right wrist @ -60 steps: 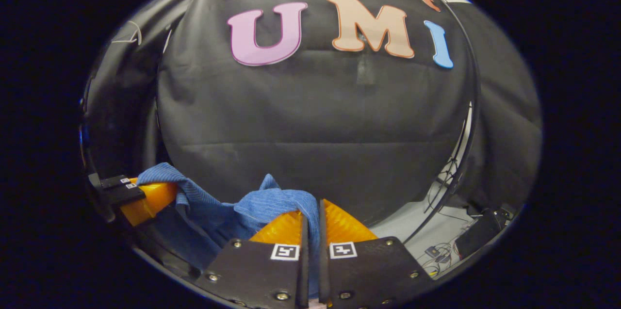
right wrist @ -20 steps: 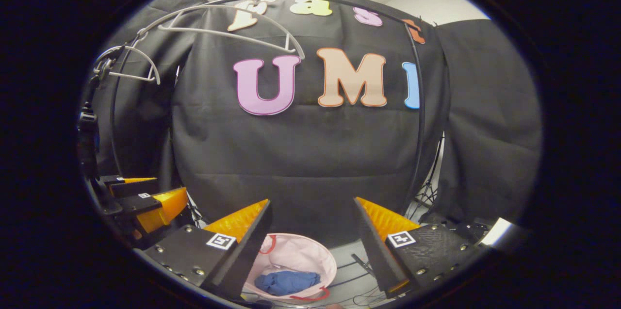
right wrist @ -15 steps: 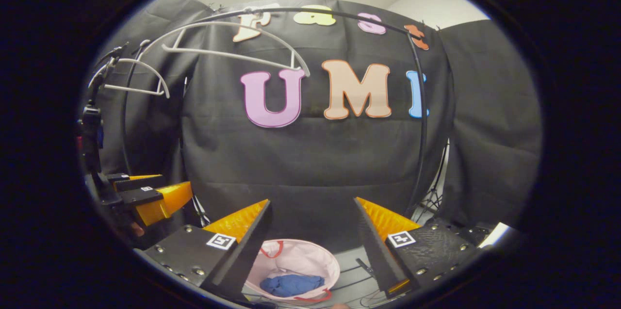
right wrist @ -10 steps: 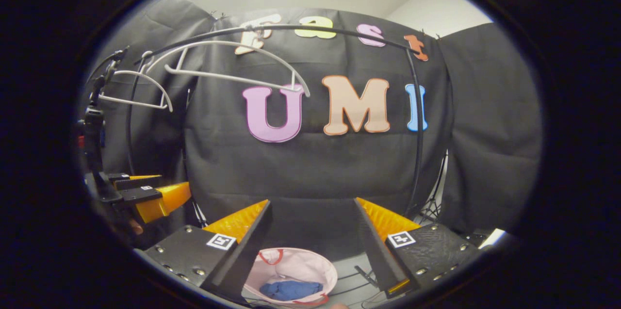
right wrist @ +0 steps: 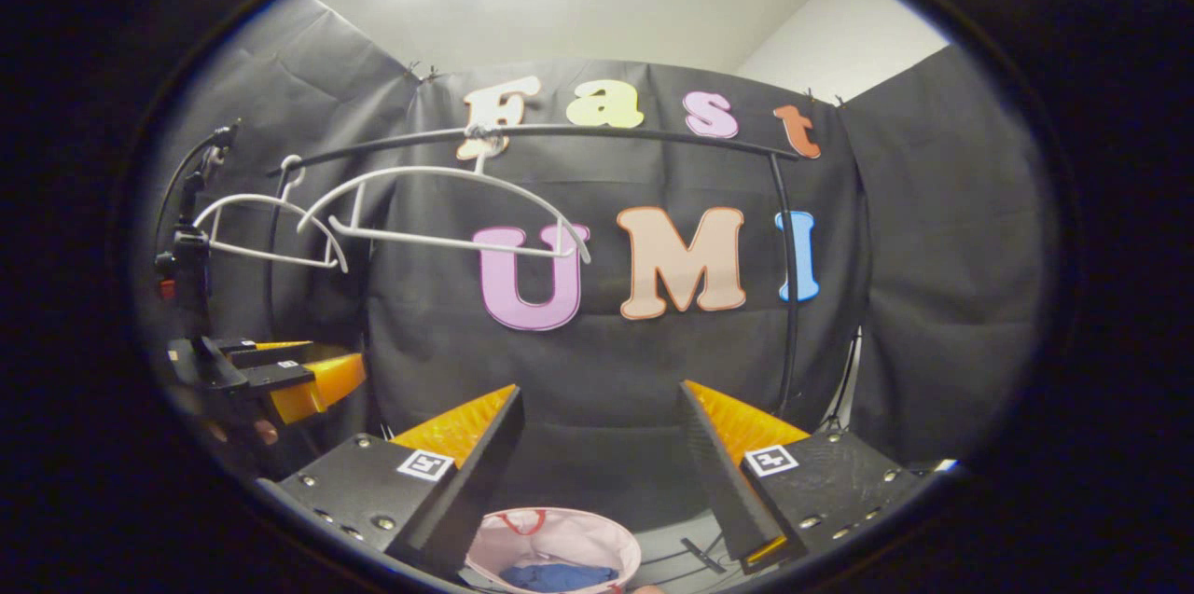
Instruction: Grasp the clothes on the hanger with both hands and then place them into the laundry hamper below.
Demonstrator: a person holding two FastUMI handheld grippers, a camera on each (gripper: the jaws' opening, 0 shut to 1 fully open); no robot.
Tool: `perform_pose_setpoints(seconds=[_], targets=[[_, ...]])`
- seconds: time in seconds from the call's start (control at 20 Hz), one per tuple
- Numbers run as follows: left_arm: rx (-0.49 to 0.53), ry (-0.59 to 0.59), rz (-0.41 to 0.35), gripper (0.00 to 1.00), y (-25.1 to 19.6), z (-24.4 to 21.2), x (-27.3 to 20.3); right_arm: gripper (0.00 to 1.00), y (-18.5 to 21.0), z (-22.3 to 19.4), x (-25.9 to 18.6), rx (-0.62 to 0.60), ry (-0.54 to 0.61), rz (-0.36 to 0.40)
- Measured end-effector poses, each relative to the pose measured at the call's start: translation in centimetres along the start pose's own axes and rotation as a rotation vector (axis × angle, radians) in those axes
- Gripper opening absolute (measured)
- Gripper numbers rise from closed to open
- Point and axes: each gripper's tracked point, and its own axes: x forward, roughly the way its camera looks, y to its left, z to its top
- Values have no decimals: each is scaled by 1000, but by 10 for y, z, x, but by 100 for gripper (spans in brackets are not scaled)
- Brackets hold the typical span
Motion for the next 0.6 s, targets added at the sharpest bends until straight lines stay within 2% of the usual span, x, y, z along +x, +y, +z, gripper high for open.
perform_pose_setpoints(seconds=[0.3, 0.45, 0.6], targets=[[24, -36, 40, 96, 1, 27, 1, 96, -30, 31, -4, 20, -70, -20], [31, -28, 24, 96, -11, 23, -3, 96, -47, 33, -7, 41, -91, -44], [-4, 3, 8, 96, -21, 12, -5, 97, -55, 26, -10, 67, -88, -36]])
